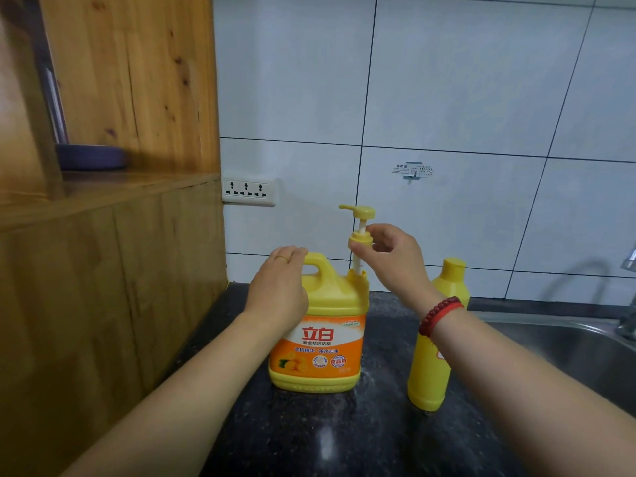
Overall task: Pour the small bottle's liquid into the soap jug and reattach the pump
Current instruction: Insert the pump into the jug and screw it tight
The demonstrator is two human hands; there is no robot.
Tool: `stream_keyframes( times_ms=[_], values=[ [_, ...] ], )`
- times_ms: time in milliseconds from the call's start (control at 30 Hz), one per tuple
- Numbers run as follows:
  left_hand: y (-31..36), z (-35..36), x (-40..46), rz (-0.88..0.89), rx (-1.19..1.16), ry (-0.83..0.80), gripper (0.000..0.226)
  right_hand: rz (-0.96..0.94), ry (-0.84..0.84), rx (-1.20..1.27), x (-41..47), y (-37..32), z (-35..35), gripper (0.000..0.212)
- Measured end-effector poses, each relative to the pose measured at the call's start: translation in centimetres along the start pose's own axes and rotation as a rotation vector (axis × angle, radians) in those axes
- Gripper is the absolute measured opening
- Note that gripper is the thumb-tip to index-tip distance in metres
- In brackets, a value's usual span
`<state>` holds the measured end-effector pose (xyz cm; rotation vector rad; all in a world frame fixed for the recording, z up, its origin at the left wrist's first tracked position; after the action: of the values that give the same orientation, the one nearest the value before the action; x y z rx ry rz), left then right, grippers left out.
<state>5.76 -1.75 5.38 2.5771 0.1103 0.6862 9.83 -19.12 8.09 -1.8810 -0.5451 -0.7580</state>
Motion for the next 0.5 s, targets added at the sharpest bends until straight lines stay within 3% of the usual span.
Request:
stream_keyframes(
  times_ms=[500],
  values=[
    [0.0, 0.0, -0.1, -0.005, -0.017, -0.002, 0.065, 0.027, -0.028, -0.018, -1.6, 1.5, 0.5, 0.034]
  ],
)
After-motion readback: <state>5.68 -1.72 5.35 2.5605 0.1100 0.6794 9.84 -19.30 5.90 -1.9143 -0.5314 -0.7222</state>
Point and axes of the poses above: each hand's wrist, its own x-axis towards the middle knuckle, its own z-axis out of the palm, y = z × x, the point moved 7 cm from there along x, towards the middle knuckle, and after that the axes turned 11 degrees about -z, right-handed, at the moved point
